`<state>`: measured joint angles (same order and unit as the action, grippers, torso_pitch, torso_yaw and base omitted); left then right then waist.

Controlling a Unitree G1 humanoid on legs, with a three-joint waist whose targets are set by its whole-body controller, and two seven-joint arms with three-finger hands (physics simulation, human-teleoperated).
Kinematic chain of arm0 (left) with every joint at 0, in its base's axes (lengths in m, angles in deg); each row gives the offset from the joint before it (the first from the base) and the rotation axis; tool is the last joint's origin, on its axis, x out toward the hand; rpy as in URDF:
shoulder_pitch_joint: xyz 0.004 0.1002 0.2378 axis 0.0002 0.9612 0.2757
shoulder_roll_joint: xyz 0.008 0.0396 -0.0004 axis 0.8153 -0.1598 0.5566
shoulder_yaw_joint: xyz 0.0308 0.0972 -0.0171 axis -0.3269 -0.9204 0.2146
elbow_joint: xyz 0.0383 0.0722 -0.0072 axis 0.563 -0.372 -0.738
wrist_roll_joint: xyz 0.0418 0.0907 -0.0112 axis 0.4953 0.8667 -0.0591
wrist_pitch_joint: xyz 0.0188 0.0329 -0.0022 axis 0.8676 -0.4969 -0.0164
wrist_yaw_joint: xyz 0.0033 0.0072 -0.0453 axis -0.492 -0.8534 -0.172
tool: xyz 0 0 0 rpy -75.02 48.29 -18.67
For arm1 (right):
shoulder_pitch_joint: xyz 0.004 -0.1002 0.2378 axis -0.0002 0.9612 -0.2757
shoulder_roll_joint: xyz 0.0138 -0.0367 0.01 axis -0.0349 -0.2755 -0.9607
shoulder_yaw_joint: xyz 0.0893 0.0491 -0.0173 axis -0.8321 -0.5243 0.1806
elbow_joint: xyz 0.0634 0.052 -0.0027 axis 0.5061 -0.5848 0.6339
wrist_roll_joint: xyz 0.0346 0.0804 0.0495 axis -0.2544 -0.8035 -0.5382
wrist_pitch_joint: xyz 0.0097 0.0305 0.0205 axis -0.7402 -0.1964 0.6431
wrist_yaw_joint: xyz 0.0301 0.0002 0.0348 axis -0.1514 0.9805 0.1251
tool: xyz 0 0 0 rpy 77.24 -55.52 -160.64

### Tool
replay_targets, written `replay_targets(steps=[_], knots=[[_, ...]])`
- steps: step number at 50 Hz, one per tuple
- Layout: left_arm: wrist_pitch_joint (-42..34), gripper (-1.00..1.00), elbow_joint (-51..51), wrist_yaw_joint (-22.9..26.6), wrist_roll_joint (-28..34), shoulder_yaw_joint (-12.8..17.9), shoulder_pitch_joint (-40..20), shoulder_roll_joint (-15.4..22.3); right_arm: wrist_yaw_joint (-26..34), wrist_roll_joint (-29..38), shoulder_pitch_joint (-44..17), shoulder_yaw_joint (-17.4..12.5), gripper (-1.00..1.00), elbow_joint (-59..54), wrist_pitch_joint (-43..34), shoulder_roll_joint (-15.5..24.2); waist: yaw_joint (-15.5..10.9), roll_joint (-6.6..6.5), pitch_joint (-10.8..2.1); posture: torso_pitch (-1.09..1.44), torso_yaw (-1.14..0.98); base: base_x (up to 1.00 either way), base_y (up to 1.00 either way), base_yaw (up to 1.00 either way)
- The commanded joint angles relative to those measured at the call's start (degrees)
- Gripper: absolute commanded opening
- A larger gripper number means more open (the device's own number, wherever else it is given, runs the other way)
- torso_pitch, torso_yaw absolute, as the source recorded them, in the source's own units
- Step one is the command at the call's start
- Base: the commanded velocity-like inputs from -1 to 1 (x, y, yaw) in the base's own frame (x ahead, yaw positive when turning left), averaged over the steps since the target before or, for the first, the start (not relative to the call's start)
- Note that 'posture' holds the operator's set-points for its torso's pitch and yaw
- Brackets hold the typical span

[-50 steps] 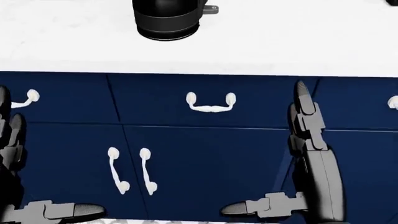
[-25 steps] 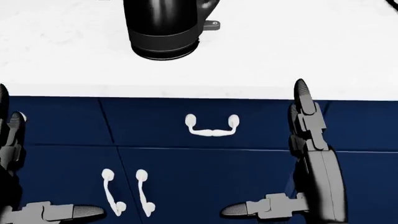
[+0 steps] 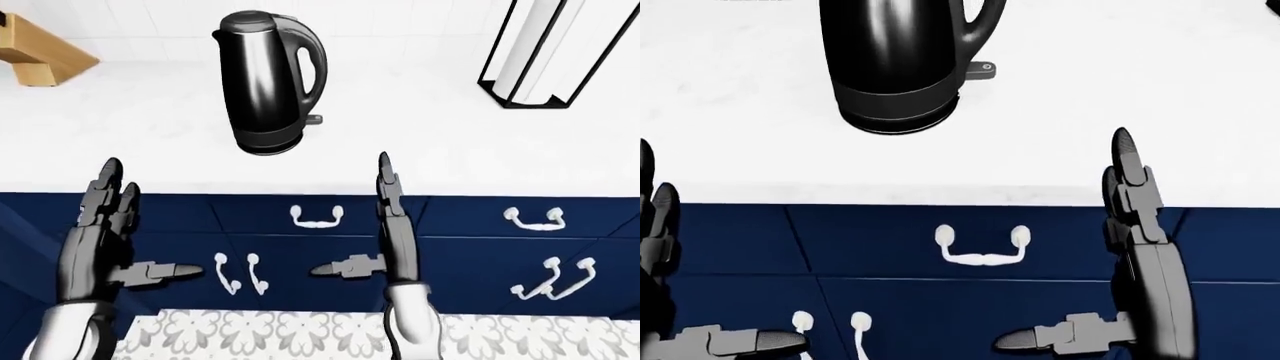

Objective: Press down the lever to turn on the electric kettle.

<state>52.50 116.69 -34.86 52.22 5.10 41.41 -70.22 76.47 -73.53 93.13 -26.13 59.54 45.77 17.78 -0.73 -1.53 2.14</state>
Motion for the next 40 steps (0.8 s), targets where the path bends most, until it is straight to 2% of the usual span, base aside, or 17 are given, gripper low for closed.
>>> replay_targets(steps=[1, 4, 6, 7, 9, 14, 16, 19, 20, 21, 22, 28, 30, 32, 33, 35, 40], knots=[[1.84, 1.0, 2.29, 0.1, -0.32, -0.26, -0.88, 0.11, -0.42, 0.04, -0.9, -0.26, 1.0, 2.43, 1.88, 0.16, 0.07, -0.07, -0.37, 0.0, 0.0, 0.16, 0.0, 0.0], [2.38, 1.0, 1.63, 0.08, -0.51, -0.16, -0.97, 0.12, -0.53, 0.16, -0.92, -0.17, 1.0, 2.45, 1.89, 0.12, -0.18, 2.55, -0.36, 0.0, 0.0, 0.16, 0.0, 0.0], [2.12, 1.0, 1.85, 0.03, -0.43, -0.25, -1.04, 0.16, -0.56, 0.18, -0.94, -0.17, 1.0, 2.49, 1.87, 0.13, 0.04, 6.23, -1.61, 0.0, 0.0, 0.16, 0.0, 0.0], [2.15, 1.0, 1.81, 0.01, -0.45, -0.26, -1.04, 0.15, -0.56, 0.17, -0.97, -0.16, 1.0, 2.52, 1.83, 0.12, 0.82, 3.25, -0.85, 0.0, 0.0, 0.16, 0.0, 0.0], [2.1, 1.0, 1.97, 0.01, -0.44, -0.29, -0.97, 0.15, -0.56, 0.16, -0.94, -0.16, 1.0, 2.53, 1.87, 0.13, 0.9, 4.17, -0.64, 0.0, 0.0, 0.16, 0.0, 0.0], [2.19, 1.0, 1.84, -0.01, -0.47, -0.27, -0.99, 0.17, -0.55, 0.11, -1.1, -0.21, 1.0, 2.45, 1.75, 0.15, 1.05, 1.75, -0.01, 0.0, 0.0, 0.16, 0.0, 0.0], [2.12, 1.0, 1.91, -0.02, -0.47, -0.29, -1.02, 0.17, -0.54, 0.1, -1.15, -0.22, 1.0, 2.43, 1.72, 0.15, 1.25, 0.14, 0.26, 0.0, 0.0, 0.16, 0.0, 0.0], [2.15, 1.0, 1.83, -0.05, -0.43, -0.32, -1.01, 0.18, -0.54, 0.11, -1.16, -0.2, 1.0, 2.41, 1.73, 0.16, 1.18, -4.15, -0.64, 0.0, 0.0, 0.16, 0.0, 0.0], [2.02, 1.0, 2.01, -0.02, -0.5, -0.23, -1.04, 0.2, -0.53, 0.11, -1.13, -0.19, 1.0, 2.47, 1.73, 0.16, 0.51, -1.75, -0.49, 0.0, 0.0, 0.16, 0.0, 0.0], [2.31, 1.0, 1.75, -0.05, -0.44, -0.28, -0.95, 0.17, -0.55, 0.08, -1.1, -0.25, 1.0, 2.31, 1.84, 0.17, 0.88, -2.72, -0.5, 0.0, 0.0, 0.16, 0.0, 0.0], [2.36, 1.0, 1.71, -0.06, -0.43, -0.3, -0.92, 0.16, -0.55, 0.07, -1.08, -0.28, 1.0, 2.29, 1.9, 0.18, 0.39, -2.47, -0.34, 0.0, 0.0, 0.16, 0.0, 0.0], [2.56, 1.0, 1.54, -0.07, -0.5, -0.28, -0.85, 0.15, -0.55, 0.16, -0.99, -0.19, 1.0, 2.38, 1.89, 0.16, -0.03, 0.62, -0.34, 0.0, 0.0, 0.16, 0.0, 0.0], [2.74, 1.0, 1.5, -0.04, -0.55, -0.25, -0.76, 0.13, -0.54, 0.15, -0.9, -0.19, 1.0, 2.51, 1.87, 0.16, -0.18, 2.58, -0.51, 0.0, 0.0, 0.16, 0.0, 0.0], [2.62, 1.0, 1.87, 0.04, -0.69, -0.08, -0.74, 0.15, -0.52, 0.17, -0.88, -0.15, 1.0, 2.7, 1.75, 0.15, 0.06, 6.33, -1.6, 0.0, 0.0, 0.16, 0.0, 0.0], [2.55, 1.0, 1.98, 0.06, -0.7, -0.05, -0.76, 0.15, -0.5, 0.15, -0.9, -0.19, 1.0, 2.67, 1.75, 0.17, 0.84, 3.28, -0.76, 0.0, 0.0, 0.16, 0.0, 0.0], [2.7, 1.0, 1.78, 0.04, -0.64, -0.11, -0.73, 0.14, -0.48, 0.08, -1.04, -0.29, 1.0, 2.52, 1.78, 0.19, 0.93, 4.18, -0.63, 0.0, 0.0, 0.16, 0.0, 0.0], [2.53, 1.0, 1.85, 0.11, -0.73, 0.08, -0.86, 0.21, -0.46, 0.01, -1.28, -0.38, 1.0, 2.04, 1.97, 0.2, 1.04, 1.76, 0.05, 0.0, 0.0, 0.16, 0.0, 0.0]])
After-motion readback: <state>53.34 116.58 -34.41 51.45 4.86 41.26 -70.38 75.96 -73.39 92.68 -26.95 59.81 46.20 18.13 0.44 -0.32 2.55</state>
